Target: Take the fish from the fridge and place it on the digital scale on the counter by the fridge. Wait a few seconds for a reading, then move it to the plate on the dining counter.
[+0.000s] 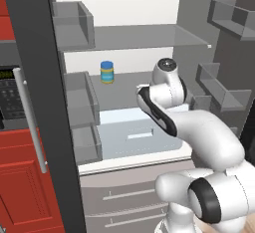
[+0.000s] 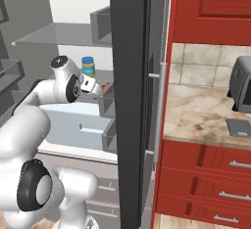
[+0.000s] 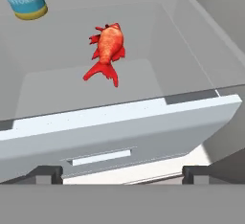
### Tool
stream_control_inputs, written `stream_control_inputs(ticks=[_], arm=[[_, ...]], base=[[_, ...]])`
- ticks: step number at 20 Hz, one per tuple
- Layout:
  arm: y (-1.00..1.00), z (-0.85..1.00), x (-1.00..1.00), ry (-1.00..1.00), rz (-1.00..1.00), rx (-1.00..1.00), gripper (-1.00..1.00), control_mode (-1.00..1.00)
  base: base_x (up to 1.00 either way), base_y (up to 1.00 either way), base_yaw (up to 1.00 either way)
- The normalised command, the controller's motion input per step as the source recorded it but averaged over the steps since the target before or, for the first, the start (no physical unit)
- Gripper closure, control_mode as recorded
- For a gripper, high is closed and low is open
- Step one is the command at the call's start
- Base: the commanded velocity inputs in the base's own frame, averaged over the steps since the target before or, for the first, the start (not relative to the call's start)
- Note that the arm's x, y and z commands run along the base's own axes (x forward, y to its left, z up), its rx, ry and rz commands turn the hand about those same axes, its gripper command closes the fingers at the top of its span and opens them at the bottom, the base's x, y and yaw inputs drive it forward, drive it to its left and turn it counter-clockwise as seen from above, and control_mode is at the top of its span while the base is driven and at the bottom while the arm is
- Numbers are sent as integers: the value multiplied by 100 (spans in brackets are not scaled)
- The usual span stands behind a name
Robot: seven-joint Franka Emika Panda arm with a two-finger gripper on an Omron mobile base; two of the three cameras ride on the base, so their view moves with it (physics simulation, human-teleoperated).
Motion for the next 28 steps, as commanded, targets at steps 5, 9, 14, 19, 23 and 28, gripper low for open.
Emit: stream_control_inputs(ticks=[5, 9, 14, 19, 23, 28], arm=[[0, 0, 43, 0, -4, 0, -100, -100], [0, -9, 41, 0, -3, 0, -100, -100], [0, -27, 35, 0, -1, 0, -100, -100], [0, -30, 29, -1, 0, 0, -100, -100], [0, -19, 37, -2, -1, 0, -100, -100], [0, -14, 35, -1, -1, 0, -100, -100]], base=[[0, 0, 0], [0, 0, 0], [0, 0, 0], [0, 0, 0], [0, 0, 0], [0, 0, 0]])
